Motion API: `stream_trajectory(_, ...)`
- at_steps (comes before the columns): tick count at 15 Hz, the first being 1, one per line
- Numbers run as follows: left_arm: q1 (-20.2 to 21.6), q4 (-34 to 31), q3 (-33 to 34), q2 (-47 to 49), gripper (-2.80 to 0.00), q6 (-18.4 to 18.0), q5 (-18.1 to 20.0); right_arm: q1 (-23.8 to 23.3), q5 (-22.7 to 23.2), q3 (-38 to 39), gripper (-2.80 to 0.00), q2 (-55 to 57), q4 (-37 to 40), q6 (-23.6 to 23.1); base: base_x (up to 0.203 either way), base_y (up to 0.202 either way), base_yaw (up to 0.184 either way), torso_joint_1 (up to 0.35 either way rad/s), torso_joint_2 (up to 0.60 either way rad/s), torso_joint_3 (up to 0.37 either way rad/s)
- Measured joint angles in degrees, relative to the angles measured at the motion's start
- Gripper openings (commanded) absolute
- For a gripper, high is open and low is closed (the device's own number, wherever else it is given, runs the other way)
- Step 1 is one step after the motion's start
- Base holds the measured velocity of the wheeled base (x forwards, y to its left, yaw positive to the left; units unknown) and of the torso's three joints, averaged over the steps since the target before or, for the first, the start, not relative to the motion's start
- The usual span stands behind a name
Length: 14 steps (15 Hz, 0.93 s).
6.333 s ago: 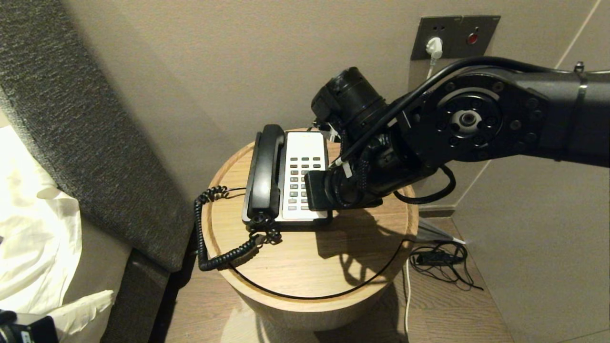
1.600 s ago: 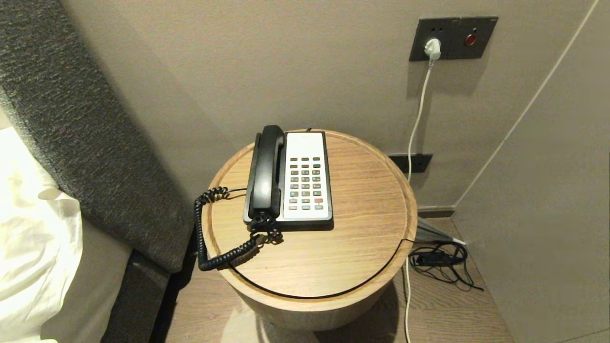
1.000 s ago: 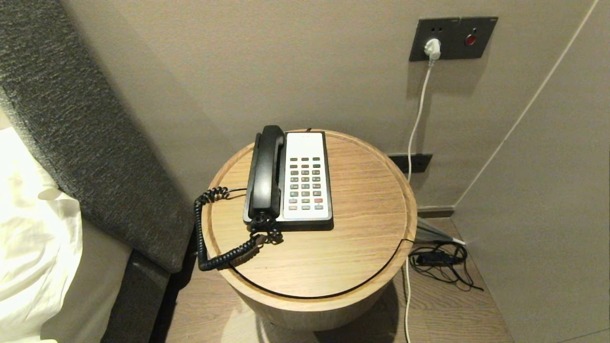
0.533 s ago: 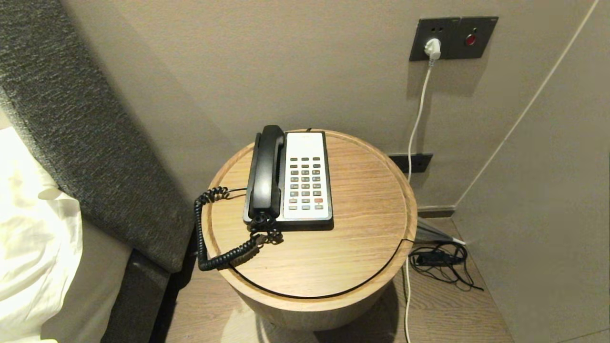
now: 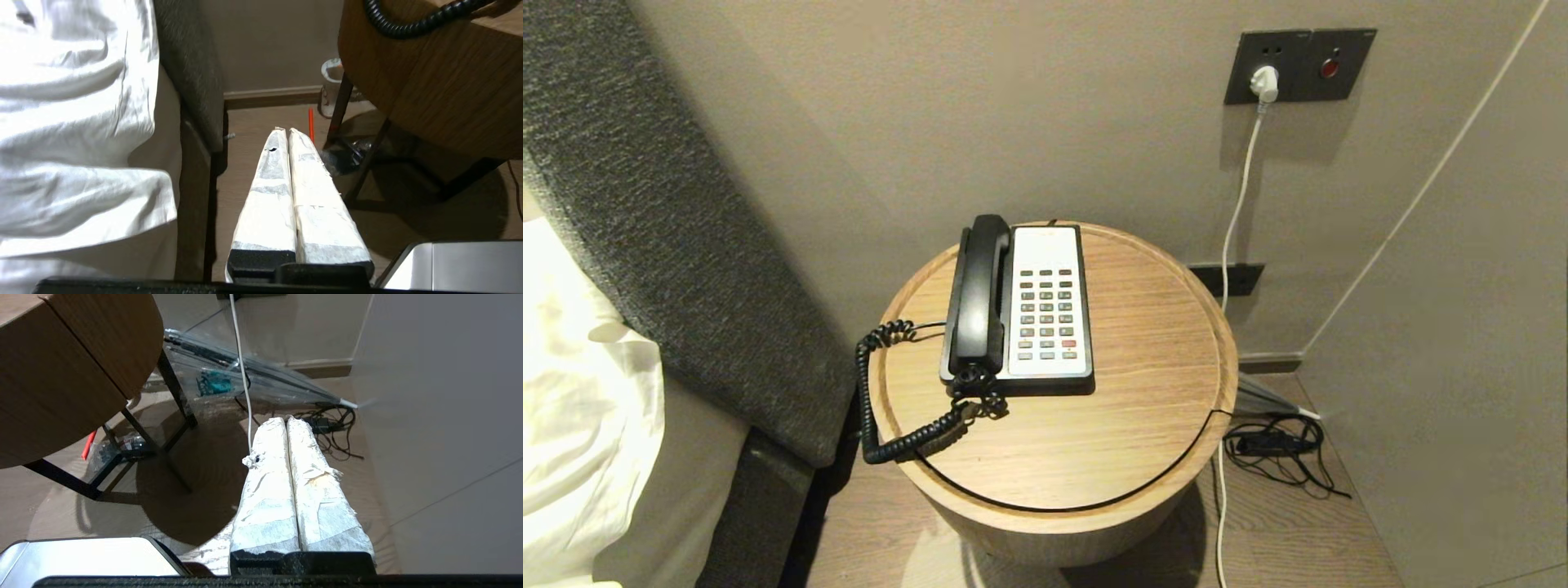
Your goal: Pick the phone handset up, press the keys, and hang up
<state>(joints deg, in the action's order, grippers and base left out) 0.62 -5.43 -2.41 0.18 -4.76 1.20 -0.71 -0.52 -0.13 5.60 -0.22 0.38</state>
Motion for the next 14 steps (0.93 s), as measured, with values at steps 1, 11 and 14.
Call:
stream_trajectory(1,0.0,0.3,0.2,0.0,-2.80,0.1,0.1,0.0,0.0,0.0,-2.80,0.0,-0.1,0.0,0.000,0.000,0.000,0.000,0.00,0.000)
stream_trajectory(11,0.0,-2.2,-0.7,-0.1,-2.80,4.8,-1.3,0.0,0.1,0.0,-2.80,0.0,-0.1,-0.4,0.000,0.000,0.000,0.000,0.00,0.000)
stream_trajectory(14,-0.1,-2.2,-0.7,-0.1,-2.80,4.8,-1.3,0.0,0.1,0.0,-2.80,0.0,-0.1,-0.5,0.000,0.000,0.000,0.000,0.00,0.000)
